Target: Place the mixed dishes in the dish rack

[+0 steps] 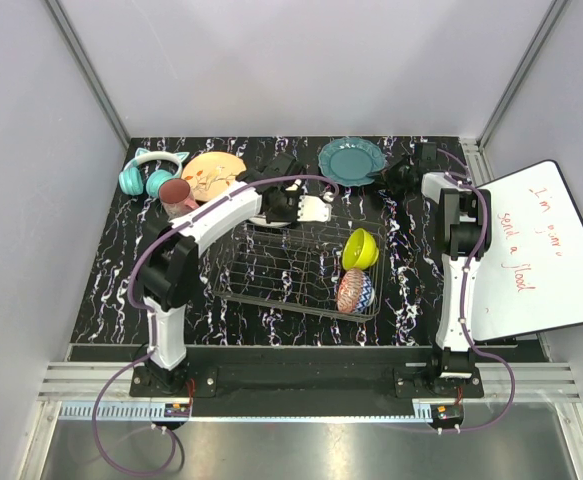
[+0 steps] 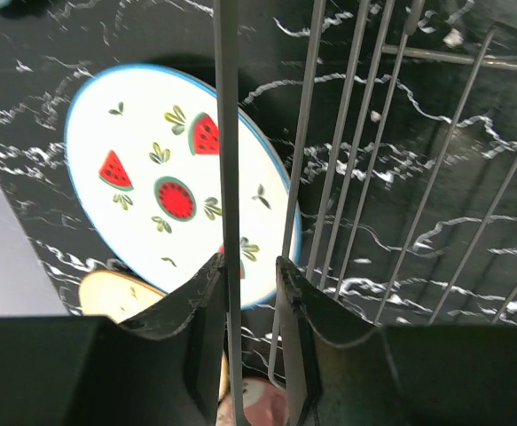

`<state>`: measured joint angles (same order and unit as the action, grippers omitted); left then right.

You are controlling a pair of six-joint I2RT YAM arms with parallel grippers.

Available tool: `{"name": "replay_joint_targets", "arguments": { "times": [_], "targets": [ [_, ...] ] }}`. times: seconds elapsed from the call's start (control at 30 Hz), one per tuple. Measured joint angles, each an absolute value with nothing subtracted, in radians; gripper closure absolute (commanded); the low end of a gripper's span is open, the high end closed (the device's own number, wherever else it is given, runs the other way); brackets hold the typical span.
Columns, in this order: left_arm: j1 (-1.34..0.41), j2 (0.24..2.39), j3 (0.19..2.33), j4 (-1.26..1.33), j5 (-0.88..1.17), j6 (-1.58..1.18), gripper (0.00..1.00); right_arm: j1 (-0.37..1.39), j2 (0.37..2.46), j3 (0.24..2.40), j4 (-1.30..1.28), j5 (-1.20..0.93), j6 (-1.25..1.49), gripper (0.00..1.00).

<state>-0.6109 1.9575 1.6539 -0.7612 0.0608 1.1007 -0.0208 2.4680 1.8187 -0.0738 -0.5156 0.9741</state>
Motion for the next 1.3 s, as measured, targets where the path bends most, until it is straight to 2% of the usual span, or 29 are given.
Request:
{"name": "replay_joint_targets", "arguments": {
  "times": [0.5, 0.53, 0.57, 0.6, 0.77, 1.0, 1.3],
  "targets": [
    [-0.617, 1.867, 1.641, -0.887, 0.065, 0.922, 0.67, -0.014, 2.344, 1.802, -0.234, -0.473, 0.755, 1.00],
    [-0.618, 1.857, 1.641, -0.898, 0.067, 0.909, 0.65, -0.012, 2.336, 1.803, -0.244, -0.468, 0.740, 1.00],
    [-0.620, 1.844, 1.641, -0.908, 0.067, 0.887, 0.57, -0.009, 2.328, 1.804, -0.261, -0.457, 0.721, 1.00],
    [-0.620, 1.831, 1.644, -0.918, 0.067, 0.866, 0.55, -0.004, 2.318, 1.808, -0.277, -0.446, 0.701, 1.00],
    [-0.597, 1.806, 1.750, -0.948, 0.075, 0.754, 0.54, 0.039, 2.254, 1.846, -0.376, -0.364, 0.570, 1.00],
    [-0.497, 1.787, 1.834, -0.917, 0.105, 0.637, 0.55, 0.107, 2.100, 1.814, -0.490, -0.256, 0.361, 1.00],
    [-0.445, 1.787, 1.768, -0.906, 0.151, 0.585, 0.55, 0.175, 1.798, 1.594, -0.413, -0.190, 0.119, 1.00]
  ]
}}
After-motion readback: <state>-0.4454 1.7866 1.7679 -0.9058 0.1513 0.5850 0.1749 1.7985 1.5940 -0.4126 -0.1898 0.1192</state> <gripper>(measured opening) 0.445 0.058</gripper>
